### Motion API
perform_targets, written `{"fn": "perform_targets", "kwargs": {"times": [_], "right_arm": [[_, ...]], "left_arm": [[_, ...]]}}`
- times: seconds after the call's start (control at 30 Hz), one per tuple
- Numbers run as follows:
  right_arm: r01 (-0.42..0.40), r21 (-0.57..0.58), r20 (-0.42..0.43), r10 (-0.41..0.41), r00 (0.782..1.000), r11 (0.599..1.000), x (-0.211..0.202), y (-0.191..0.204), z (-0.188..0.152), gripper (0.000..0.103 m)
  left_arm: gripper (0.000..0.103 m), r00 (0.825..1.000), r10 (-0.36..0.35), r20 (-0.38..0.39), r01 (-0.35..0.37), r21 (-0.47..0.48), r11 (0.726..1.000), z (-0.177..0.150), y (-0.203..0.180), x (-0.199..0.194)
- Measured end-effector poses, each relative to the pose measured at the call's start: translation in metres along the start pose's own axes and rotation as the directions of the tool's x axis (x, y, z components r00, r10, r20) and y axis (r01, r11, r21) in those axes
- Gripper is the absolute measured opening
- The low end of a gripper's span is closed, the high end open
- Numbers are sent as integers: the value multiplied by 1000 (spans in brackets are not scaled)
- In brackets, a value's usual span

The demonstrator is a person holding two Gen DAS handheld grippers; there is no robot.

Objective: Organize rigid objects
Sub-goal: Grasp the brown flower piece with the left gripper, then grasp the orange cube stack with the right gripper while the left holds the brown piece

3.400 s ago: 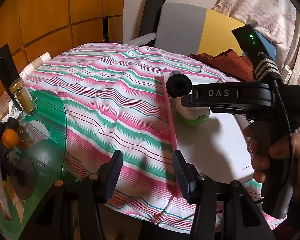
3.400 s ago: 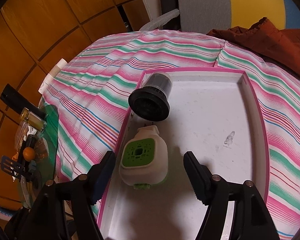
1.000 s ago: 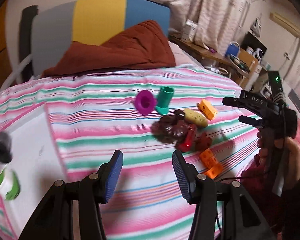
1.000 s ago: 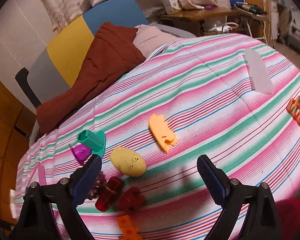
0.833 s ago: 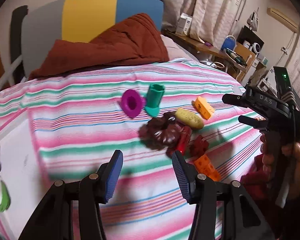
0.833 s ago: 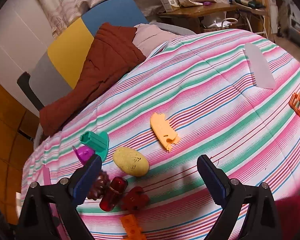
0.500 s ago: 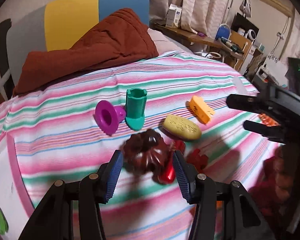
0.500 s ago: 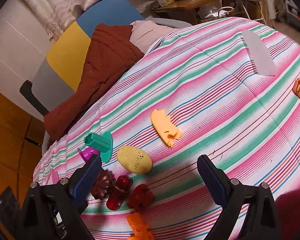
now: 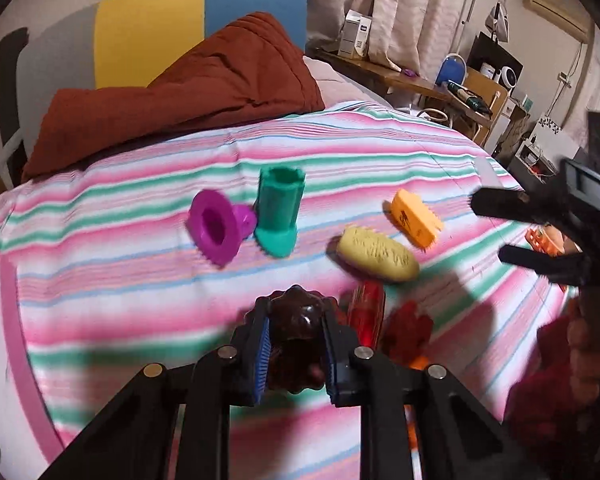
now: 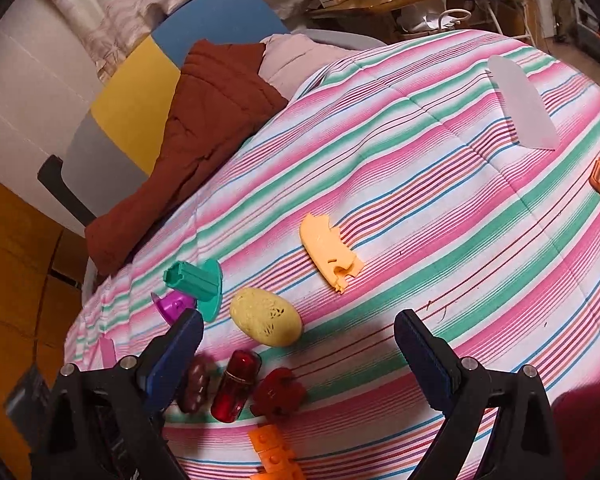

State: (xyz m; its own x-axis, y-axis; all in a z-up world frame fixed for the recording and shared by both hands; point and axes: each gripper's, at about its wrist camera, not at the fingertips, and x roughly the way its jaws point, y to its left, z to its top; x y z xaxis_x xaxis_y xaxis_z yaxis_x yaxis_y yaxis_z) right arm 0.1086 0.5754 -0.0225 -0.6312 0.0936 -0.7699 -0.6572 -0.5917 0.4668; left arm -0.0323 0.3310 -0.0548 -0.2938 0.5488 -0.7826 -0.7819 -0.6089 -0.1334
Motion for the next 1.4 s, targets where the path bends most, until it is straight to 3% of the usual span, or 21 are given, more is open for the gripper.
{"fn": "perform_targets", "kwargs": {"times": [0.13,0.33,0.6,0.93,1.07,1.17,1.27,1.4], "right_arm": [[44,-72,-86,-50,995,996,16,10,-6,97],[32,-188,-180,-67,981,982,31,26,-19,93],[8,-280,-238,-78,968,960,40,39,-34,68],[68,-326,-284,-166,944,943,53,38,-45,67],[12,-353,-331,-137,934,936,49,44,-59,67],[-34,-421,-374,-139,917,906,49,54,-75,48],[18,-563,-324,-240,915,826,50,64,-91,34],[18,-638,-296,-266,917,770,51,66,-99,35]], "left_arm": [[21,1000,15,11,-15,-1,1000,-24,2,-23],[21,1000,27,10,-26,-46,999,-45,11,-44],[21,999,19,46,-16,-70,997,-62,19,-76],[21,997,13,77,-7,-75,997,-76,21,-102],[21,996,9,93,-2,-75,997,-82,24,-113],[21,995,-2,101,11,-92,996,-84,29,-120],[21,994,-6,110,18,-111,994,-88,35,-127],[21,992,-2,130,22,-149,989,-92,47,-142]]}}
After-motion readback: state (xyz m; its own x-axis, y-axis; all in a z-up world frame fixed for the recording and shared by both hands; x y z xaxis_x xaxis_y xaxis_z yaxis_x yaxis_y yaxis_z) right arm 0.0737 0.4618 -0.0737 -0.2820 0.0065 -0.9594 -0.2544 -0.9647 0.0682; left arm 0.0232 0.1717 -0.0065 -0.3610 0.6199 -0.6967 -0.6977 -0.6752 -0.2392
